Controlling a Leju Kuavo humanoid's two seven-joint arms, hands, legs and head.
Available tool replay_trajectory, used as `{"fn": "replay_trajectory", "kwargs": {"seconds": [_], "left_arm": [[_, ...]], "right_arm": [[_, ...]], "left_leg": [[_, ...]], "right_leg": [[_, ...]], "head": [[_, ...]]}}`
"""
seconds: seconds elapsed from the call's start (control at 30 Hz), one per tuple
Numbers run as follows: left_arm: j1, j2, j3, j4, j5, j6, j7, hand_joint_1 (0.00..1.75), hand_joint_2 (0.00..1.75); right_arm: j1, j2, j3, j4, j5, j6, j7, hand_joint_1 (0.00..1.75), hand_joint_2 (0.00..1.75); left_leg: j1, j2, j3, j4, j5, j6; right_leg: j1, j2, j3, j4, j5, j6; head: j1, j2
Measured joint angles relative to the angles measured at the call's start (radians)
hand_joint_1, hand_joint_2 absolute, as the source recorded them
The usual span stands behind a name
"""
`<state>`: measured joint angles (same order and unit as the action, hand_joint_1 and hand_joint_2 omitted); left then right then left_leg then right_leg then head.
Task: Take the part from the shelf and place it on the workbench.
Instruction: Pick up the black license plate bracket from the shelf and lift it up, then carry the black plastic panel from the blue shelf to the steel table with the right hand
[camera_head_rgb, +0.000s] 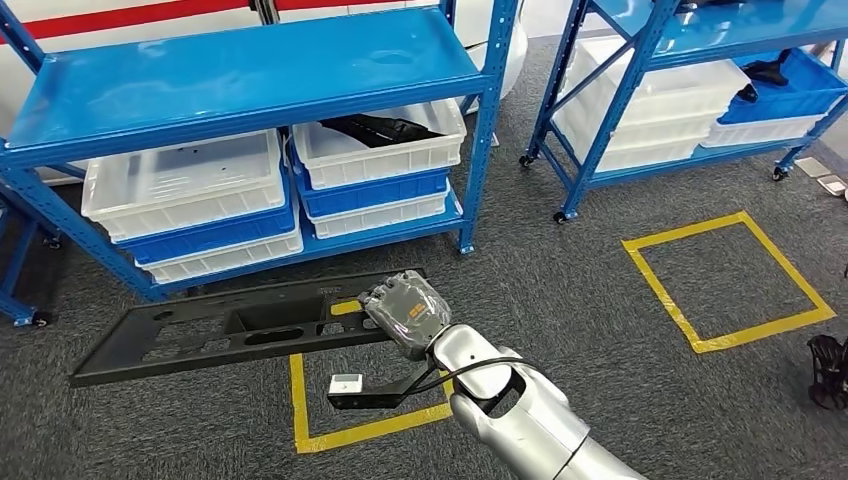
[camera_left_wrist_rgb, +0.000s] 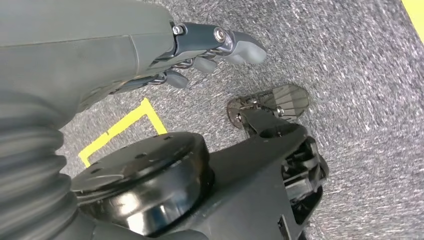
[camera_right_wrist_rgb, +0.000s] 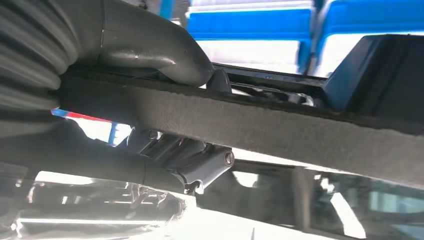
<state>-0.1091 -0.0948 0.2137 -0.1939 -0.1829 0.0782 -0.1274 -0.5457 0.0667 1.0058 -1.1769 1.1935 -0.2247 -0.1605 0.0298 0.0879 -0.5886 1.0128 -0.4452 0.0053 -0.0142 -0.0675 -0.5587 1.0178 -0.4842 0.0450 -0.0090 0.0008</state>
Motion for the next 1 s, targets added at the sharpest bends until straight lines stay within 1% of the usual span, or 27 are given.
{"fn": "replay_trajectory", "kwargs": {"seconds": [0.03,0.07,0.1,0.13,0.17,0.23,0.27,0.3,0.33,0.37,0.4,0.47,0.5,0.53,0.6,0.63,0.67,0.7,0.73,0.77,0.8,0.83,0.87,0.9,0.93,0.97,1.0], "left_arm": [[0.000,0.000,0.000,0.000,-0.001,0.000,0.000,0.00,1.75],[-0.001,0.000,0.000,0.000,-0.001,0.000,0.001,0.00,1.75],[-0.002,-0.001,0.000,0.000,-0.003,0.000,0.002,0.00,1.75],[-0.003,-0.001,0.000,0.000,-0.004,0.000,0.003,0.00,1.75],[-0.003,-0.002,0.000,0.000,-0.005,0.000,0.004,0.00,1.75],[-0.003,-0.002,0.001,0.000,-0.007,0.001,0.006,0.00,1.75],[-0.002,-0.002,0.001,0.000,-0.007,0.002,0.008,0.00,1.75],[-0.001,-0.002,0.001,0.000,-0.008,0.003,0.008,0.00,1.75],[-0.001,-0.002,0.001,0.000,-0.008,0.003,0.009,0.00,1.75],[-0.001,-0.002,0.001,0.000,-0.009,0.003,0.010,0.00,1.75],[-0.001,-0.002,0.001,0.000,-0.011,0.003,0.010,0.00,1.75],[-0.001,0.002,0.001,0.000,-0.014,0.003,0.012,0.00,1.75],[-0.001,0.003,0.001,0.000,-0.015,0.004,0.012,0.00,1.75],[-0.001,0.005,0.002,0.000,-0.016,0.004,0.013,0.00,1.75],[-0.004,0.003,0.003,0.000,-0.019,0.004,0.014,0.00,1.75],[-0.004,0.002,0.004,0.000,-0.022,0.004,0.014,0.00,1.75],[-0.005,0.001,0.004,0.000,-0.026,0.003,0.014,0.00,1.75],[-0.006,0.000,0.004,0.000,-0.030,0.002,0.014,0.00,1.75],[-0.006,-0.001,0.004,0.000,-0.034,0.000,0.015,0.00,1.75],[-0.006,-0.002,0.004,0.000,-0.039,-0.003,0.017,0.00,1.75],[-0.006,-0.002,0.004,0.000,-0.043,-0.005,0.019,0.00,1.75],[-0.007,-0.002,0.004,0.000,-0.047,-0.007,0.020,0.00,1.75],[-0.007,-0.003,0.004,0.000,-0.050,-0.009,0.022,0.00,1.75],[-0.009,-0.003,0.004,0.000,-0.053,-0.010,0.022,0.00,1.75],[-0.010,-0.003,0.004,0.000,-0.056,-0.011,0.023,0.00,1.75],[-0.011,-0.002,0.004,0.000,-0.061,-0.012,0.022,0.00,1.75],[-0.013,-0.002,0.004,0.000,-0.064,-0.013,0.021,0.00,1.75]], "right_arm": [[0.000,0.000,-0.005,0.000,0.000,0.000,0.001,1.61,1.75],[0.000,0.000,-0.010,-0.001,0.001,0.000,0.002,1.61,1.75],[0.001,0.000,-0.016,-0.001,0.002,0.000,0.003,1.61,1.75],[0.001,0.000,-0.022,-0.002,0.004,0.000,0.004,1.61,1.75],[0.002,0.001,-0.028,-0.003,0.006,0.000,0.004,1.61,1.75],[0.002,0.004,-0.035,-0.004,0.011,0.000,0.004,1.61,1.75],[0.004,0.004,-0.037,-0.004,0.012,0.000,0.004,1.61,1.75],[0.006,0.005,-0.039,-0.004,0.012,0.000,0.004,1.61,1.75],[0.008,0.005,-0.041,-0.004,0.013,0.001,0.004,1.61,1.75],[0.010,0.005,-0.043,-0.004,0.014,0.001,0.004,1.61,1.75],[0.012,0.005,-0.046,-0.005,0.015,0.001,0.004,1.61,1.75],[0.013,0.005,-0.055,-0.008,0.019,0.001,0.005,1.61,1.75],[0.014,0.005,-0.061,-0.011,0.021,0.000,0.008,1.61,1.75],[0.016,0.004,-0.067,-0.014,0.022,-0.001,0.011,1.61,1.75],[0.022,0.001,-0.088,-0.024,0.026,-0.003,0.020,1.61,1.75],[0.025,-0.003,-0.101,-0.031,0.029,-0.006,0.023,1.61,1.75],[0.028,-0.007,-0.116,-0.038,0.034,-0.008,0.026,1.61,1.75],[0.031,-0.011,-0.130,-0.046,0.039,-0.011,0.028,1.61,1.75],[0.035,-0.016,-0.144,-0.053,0.043,-0.015,0.031,1.61,1.75],[0.041,-0.021,-0.157,-0.060,0.048,-0.018,0.034,1.61,1.75],[0.048,-0.026,-0.169,-0.066,0.052,-0.020,0.038,1.61,1.75],[0.056,-0.031,-0.181,-0.073,0.056,-0.022,0.041,1.61,1.75],[0.064,-0.036,-0.192,-0.079,0.060,-0.023,0.045,1.61,1.75],[0.069,-0.040,-0.202,-0.086,0.064,-0.023,0.049,1.61,1.75],[0.073,-0.044,-0.212,-0.092,0.070,-0.023,0.055,1.61,1.75],[0.077,-0.046,-0.222,-0.100,0.075,-0.023,0.061,1.61,1.75],[0.080,-0.049,-0.232,-0.108,0.080,-0.026,0.066,1.61,1.75]], "left_leg": [[-0.002,0.008,0.000,-0.001,0.002,-0.006],[-0.001,0.017,0.002,-0.003,0.004,-0.013],[0.002,0.019,0.001,-0.003,0.003,-0.020],[0.006,0.008,-0.002,0.005,-0.007,-0.025],[0.008,-0.014,-0.012,0.031,-0.029,-0.029],[0.008,-0.068,-0.060,0.147,-0.102,-0.030],[0.006,-0.081,-0.091,0.221,-0.136,-0.028],[0.005,-0.087,-0.117,0.277,-0.154,-0.025],[0.004,-0.090,-0.127,0.300,-0.153,-0.021],[0.002,-0.092,-0.119,0.283,-0.133,-0.015],[0.000,-0.101,-0.092,0.226,-0.096,-0.007],[-0.002,-0.154,-0.029,0.091,-0.032,0.015],[-0.004,-0.176,-0.007,0.044,-0.017,0.023],[-0.006,-0.188,0.001,0.024,-0.015,0.028],[-0.007,-0.165,0.006,0.007,-0.016,0.028],[-0.005,-0.151,0.009,-0.001,-0.012,0.029],[-0.002,-0.136,0.012,-0.009,-0.009,0.030],[0.001,-0.120,0.015,-0.015,-0.006,0.030],[0.000,-0.105,0.016,-0.017,-0.006,0.031],[0.000,-0.089,0.015,-0.017,-0.006,0.031],[0.000,-0.073,0.015,-0.016,-0.006,0.031],[0.000,-0.058,0.015,-0.016,-0.007,0.030],[0.002,-0.044,0.016,-0.016,-0.008,0.028],[0.003,-0.031,0.017,-0.015,-0.010,0.025],[0.004,-0.019,0.019,-0.015,-0.012,0.020],[0.002,-0.009,0.021,-0.014,-0.015,0.013],[0.000,0.001,0.024,-0.013,-0.018,0.006]], "right_leg": [[0.003,-0.003,0.000,-0.010,0.004,-0.010],[0.005,0.008,-0.005,-0.009,0.009,-0.018],[0.001,0.020,-0.008,-0.010,0.013,-0.027],[-0.002,0.032,-0.010,-0.011,0.018,-0.036],[-0.004,0.043,-0.009,-0.013,0.023,-0.044],[-0.003,0.064,-0.010,-0.014,0.031,-0.057],[0.001,0.076,-0.013,-0.014,0.033,-0.061],[0.006,0.089,-0.014,-0.013,0.035,-0.063],[0.010,0.103,-0.015,-0.013,0.036,-0.065],[0.013,0.117,-0.015,-0.012,0.036,-0.066],[0.016,0.131,-0.013,-0.012,0.036,-0.066],[0.020,0.156,-0.014,-0.010,0.037,-0.064],[0.019,0.167,-0.018,-0.008,0.038,-0.062],[0.017,0.177,-0.024,-0.007,0.040,-0.058],[0.017,0.199,-0.038,-0.008,0.047,-0.047],[0.019,0.193,-0.046,-0.002,0.045,-0.043],[0.022,0.173,-0.061,0.019,0.034,-0.041],[0.025,0.145,-0.084,0.061,0.015,-0.040],[0.021,0.113,-0.115,0.125,-0.012,-0.040],[0.018,0.094,-0.152,0.196,-0.039,-0.037],[0.012,0.085,-0.181,0.254,-0.057,-0.032],[0.006,0.080,-0.195,0.281,-0.062,-0.023],[0.000,0.075,-0.187,0.266,-0.051,-0.011],[-0.007,0.065,-0.160,0.215,-0.029,0.002],[-0.014,0.045,-0.120,0.139,-0.001,0.014],[-0.014,0.021,-0.082,0.071,0.021,0.019],[-0.013,0.004,-0.057,0.023,0.037,0.017]], "head": [[0.000,0.000],[0.000,0.000],[-0.001,0.000],[-0.002,0.000],[-0.003,0.000],[-0.006,0.000],[-0.007,0.000],[-0.008,0.000],[-0.008,0.000],[-0.008,0.000],[-0.008,0.000],[-0.006,0.000],[-0.006,0.000],[-0.008,0.000],[-0.012,0.000],[-0.012,0.000],[-0.009,0.000],[-0.006,0.000],[-0.003,0.000],[0.001,0.000],[0.002,0.000],[0.003,0.000],[0.004,0.000],[0.004,0.000],[0.005,0.000],[0.006,0.000],[0.006,0.000]]}}
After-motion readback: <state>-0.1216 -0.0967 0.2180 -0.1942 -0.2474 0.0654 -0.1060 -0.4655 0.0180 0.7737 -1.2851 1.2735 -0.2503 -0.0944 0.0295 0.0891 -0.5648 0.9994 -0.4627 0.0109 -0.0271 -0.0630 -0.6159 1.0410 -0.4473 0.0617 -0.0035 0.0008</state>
